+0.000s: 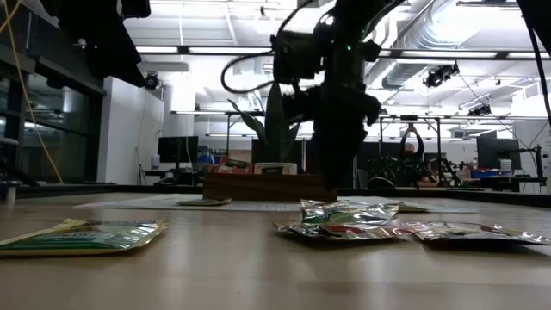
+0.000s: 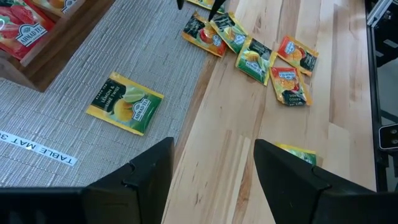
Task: Pick & Place Tea
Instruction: Put the orange tea bag into the middle section of the wooden organizer
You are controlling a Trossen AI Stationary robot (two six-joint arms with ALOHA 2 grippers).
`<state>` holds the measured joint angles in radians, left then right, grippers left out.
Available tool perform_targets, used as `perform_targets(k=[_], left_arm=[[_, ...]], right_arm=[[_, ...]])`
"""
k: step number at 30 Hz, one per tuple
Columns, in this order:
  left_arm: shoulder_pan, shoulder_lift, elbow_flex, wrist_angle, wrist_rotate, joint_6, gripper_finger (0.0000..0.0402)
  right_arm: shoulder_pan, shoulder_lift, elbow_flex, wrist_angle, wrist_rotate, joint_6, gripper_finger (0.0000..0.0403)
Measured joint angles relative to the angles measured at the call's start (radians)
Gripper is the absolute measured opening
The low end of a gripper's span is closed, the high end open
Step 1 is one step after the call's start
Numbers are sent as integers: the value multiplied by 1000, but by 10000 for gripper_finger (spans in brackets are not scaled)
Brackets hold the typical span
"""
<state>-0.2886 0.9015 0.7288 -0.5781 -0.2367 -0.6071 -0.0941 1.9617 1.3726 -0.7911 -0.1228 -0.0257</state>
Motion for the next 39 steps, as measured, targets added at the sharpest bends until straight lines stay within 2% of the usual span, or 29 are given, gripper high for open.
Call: perform_targets(k=[7,39], left_arm=[[0,0,0,0,0,-3,220],[0,0,0,1,-2,-3,220]], right_arm=[[-2,0,-41,21,-7,3,263],[10,9,-48,101,-11,75,264]])
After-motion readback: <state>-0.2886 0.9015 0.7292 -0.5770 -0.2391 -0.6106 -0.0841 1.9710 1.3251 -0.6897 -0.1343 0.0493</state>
